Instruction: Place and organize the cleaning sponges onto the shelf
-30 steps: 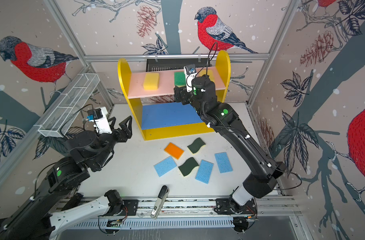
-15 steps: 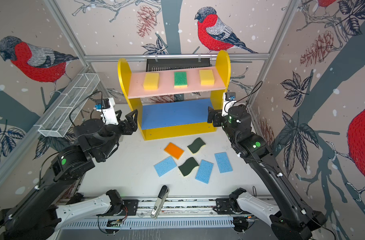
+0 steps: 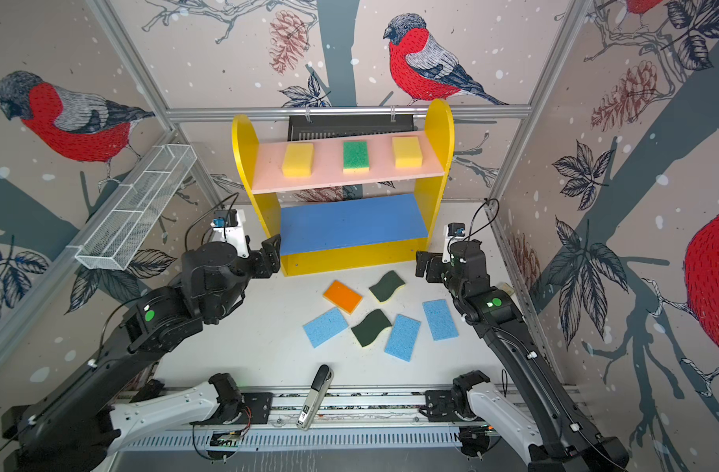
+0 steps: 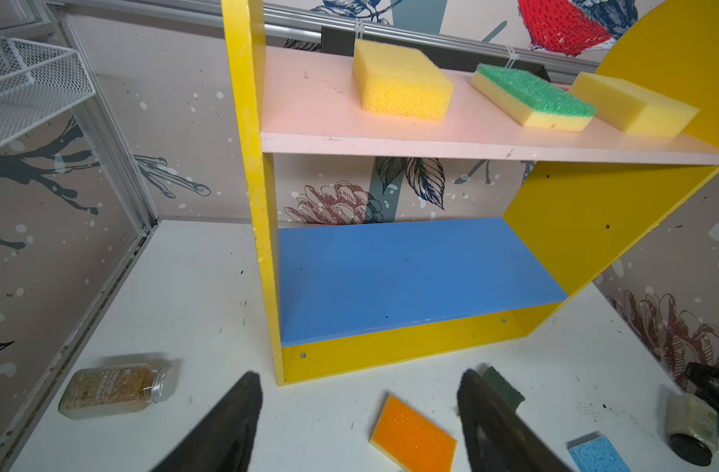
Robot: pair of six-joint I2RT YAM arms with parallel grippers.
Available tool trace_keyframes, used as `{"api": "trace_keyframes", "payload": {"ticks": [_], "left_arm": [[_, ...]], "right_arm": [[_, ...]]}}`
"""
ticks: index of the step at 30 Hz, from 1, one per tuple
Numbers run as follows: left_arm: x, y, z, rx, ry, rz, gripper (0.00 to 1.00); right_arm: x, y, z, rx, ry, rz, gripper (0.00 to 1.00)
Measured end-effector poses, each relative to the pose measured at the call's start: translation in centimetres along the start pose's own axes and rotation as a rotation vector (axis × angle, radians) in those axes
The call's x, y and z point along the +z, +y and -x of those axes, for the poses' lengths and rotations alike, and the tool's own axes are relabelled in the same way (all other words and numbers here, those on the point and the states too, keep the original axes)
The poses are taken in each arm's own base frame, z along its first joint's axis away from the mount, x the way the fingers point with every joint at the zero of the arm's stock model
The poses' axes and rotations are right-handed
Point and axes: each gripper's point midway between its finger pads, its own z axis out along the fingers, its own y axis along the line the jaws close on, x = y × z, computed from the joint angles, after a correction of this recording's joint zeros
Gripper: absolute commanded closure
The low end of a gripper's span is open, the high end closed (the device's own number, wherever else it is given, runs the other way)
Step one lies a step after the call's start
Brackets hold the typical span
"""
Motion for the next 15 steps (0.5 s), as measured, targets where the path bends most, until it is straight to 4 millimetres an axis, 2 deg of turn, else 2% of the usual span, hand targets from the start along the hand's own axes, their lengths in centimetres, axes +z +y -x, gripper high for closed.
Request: {"api": "trace_keyframes", "payload": {"ticks": [9, 15], "left_arm": [[1.2, 0.7, -7.1, 0.032, 0.188, 0.01, 0.22], [2.2, 0.8, -12.9, 0.053, 0.334, 0.001, 0.21]], "right_arm": [[0.8, -1.0, -2.7, 0.075, 0.033, -0.014, 0.0], [1.5, -1.5, -5.0, 0.109, 0.088, -0.027, 0.01]]}}
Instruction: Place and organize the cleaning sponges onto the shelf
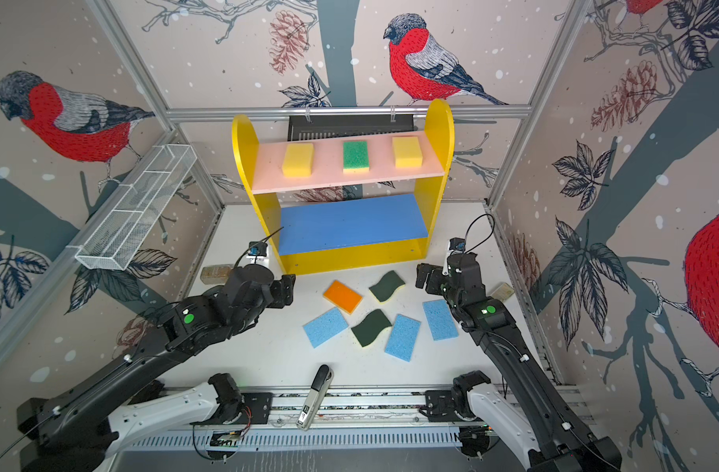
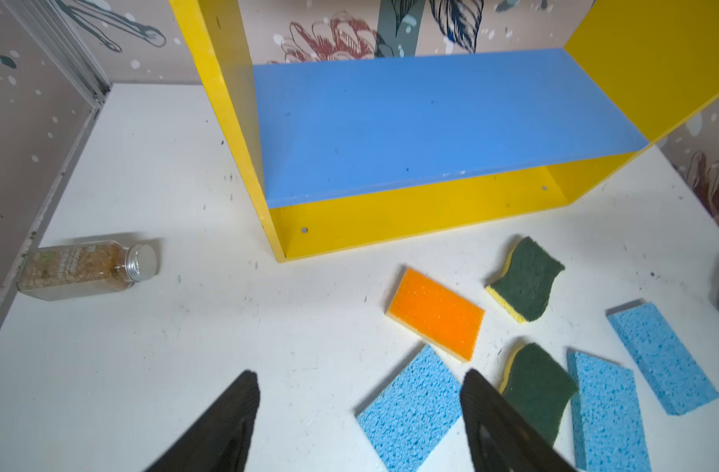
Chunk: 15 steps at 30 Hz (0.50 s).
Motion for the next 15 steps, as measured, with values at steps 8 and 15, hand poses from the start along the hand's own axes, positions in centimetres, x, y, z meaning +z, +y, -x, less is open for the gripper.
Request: {"api": "trace_keyframes", "payload": {"ticks": [8, 15], "left_arm": [[2.4, -0.4, -4.3, 0.032, 0.117, -0.013, 0.18], [5.1, -1.5, -8.4, 0.054, 0.215, -0.061, 0.18]], "right_arm": [[1.1, -0.5, -2.5, 0.03, 0.07, -0.008, 0.0], [1.8, -1.2, -4.8, 0.067, 0.123, -0.023, 0.0]]}}
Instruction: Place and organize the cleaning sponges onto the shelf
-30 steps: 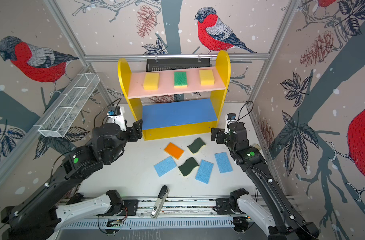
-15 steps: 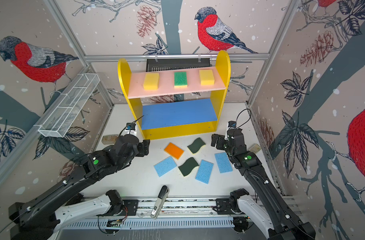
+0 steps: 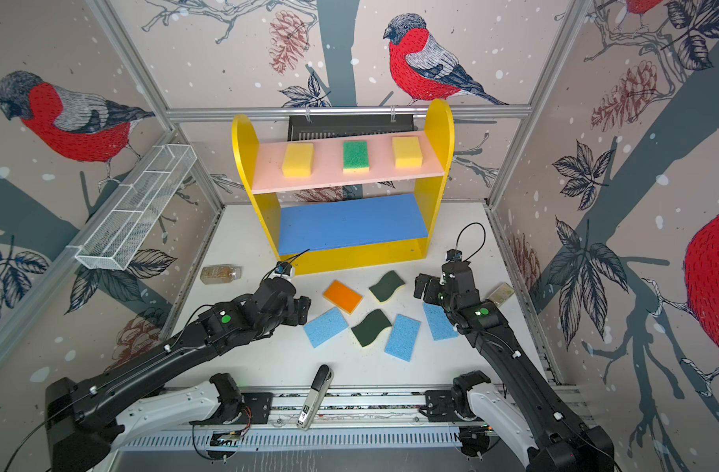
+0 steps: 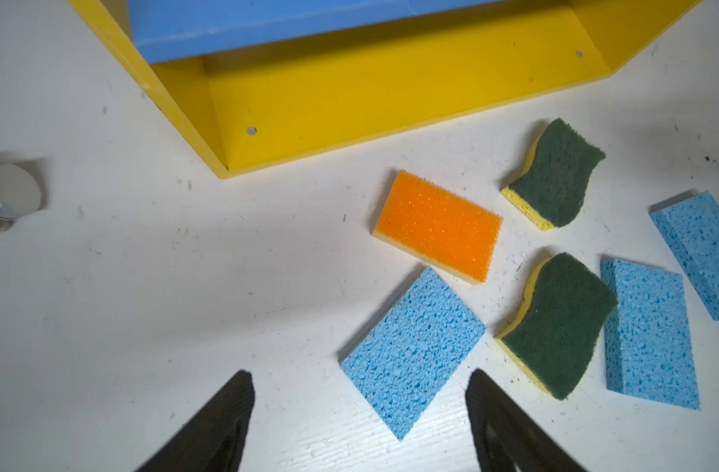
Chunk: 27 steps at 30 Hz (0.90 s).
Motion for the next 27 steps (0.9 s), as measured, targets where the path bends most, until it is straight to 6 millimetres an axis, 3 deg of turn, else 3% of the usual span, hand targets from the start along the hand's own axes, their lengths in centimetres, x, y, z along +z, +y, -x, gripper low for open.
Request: {"api": "trace_keyframes", "payload": {"ticks": [13, 21, 27], "left_arm": [[4.1, -3.7, -1.0, -0.027, 0.045, -0.124, 0.19], [5.3, -9.8, -4.5, 0.25, 0.15, -0.29, 0.18], [6.2, -11.8, -6.4, 0.391, 0.208, -0.358, 0.15]], "right_arm": [[1.5, 0.4, -1.4, 0.077, 0.052, 0.031, 0.0], [1.9, 0.3, -2.0, 0.086, 0.07, 0.028, 0.0], [1.9, 0.1, -3.1, 0.1, 0.094, 0.033, 0.0]]}}
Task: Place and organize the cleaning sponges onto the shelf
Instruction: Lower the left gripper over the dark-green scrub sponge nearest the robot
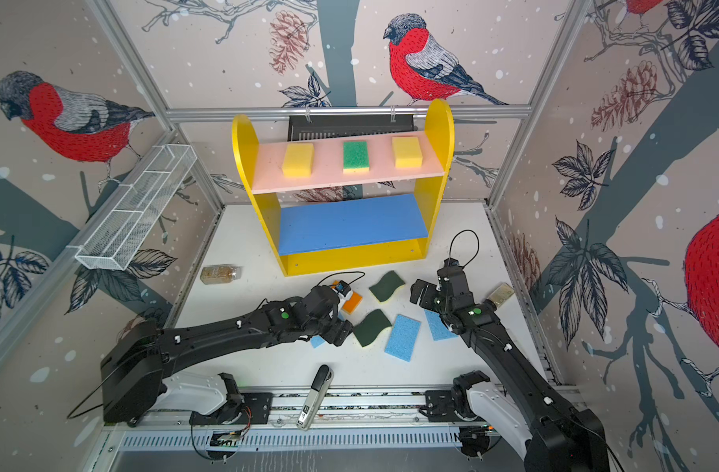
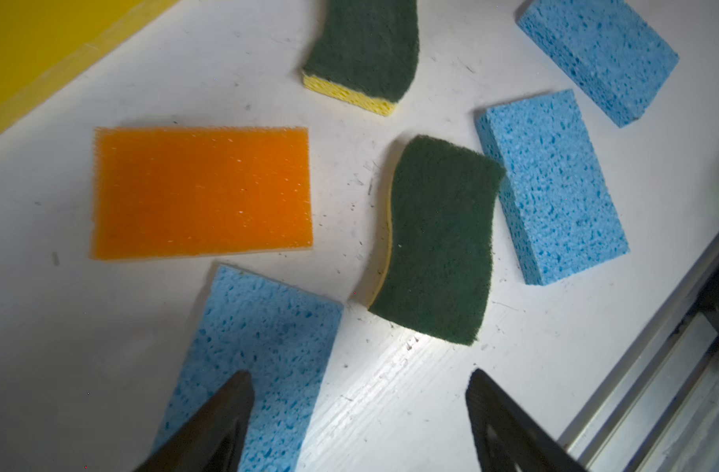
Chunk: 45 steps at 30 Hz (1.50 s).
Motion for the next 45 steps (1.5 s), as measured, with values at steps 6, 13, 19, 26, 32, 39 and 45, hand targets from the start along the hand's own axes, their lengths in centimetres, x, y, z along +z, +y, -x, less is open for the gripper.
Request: {"api": "trace_keyframes", "payload": {"ticks": [6, 13, 19, 26, 32, 39, 45], "left_arm": [[1.0, -2.1, 0.8, 0.116, 0.017, -0.077, 0.12], [2.4, -3.9, 0.5, 0.247, 0.053, -0.11, 0.1], [3.1, -4.3, -0.1, 0.305, 0.075, -0.114, 0.09], [4.7, -4.1, -1.5, 0.333, 0.133, -0.108, 0.09], [5.3, -4.1, -1.9, 0.342, 0.153, -0.106, 0.09], [6.3, -4.0, -2.3, 0.353, 0.178, -0.101, 0.11], [6.8, -3.9, -2.7, 0.366, 0.191, -0.099, 0.13]], "right_arm": [[-0.6, 0.1, 0.3, 0.002, -0.024, 0.011, 0.0], [-1.0, -0.2, 0.4, 0.002, -0.051, 0.004, 0.0], [-1.3, -0.2, 0.6, 0.006, -0.067, 0.007, 0.0], [-1.3, -0.2, 0.6, 0.007, -0.067, 0.007, 0.0], [-1.3, -0.2, 0.6, 0.015, -0.069, 0.008, 0.01], [-1.2, -0.3, 0.3, 0.025, -0.063, 0.005, 0.0], [-1.1, -0.4, 0.3, 0.026, -0.062, 0.004, 0.01]]}}
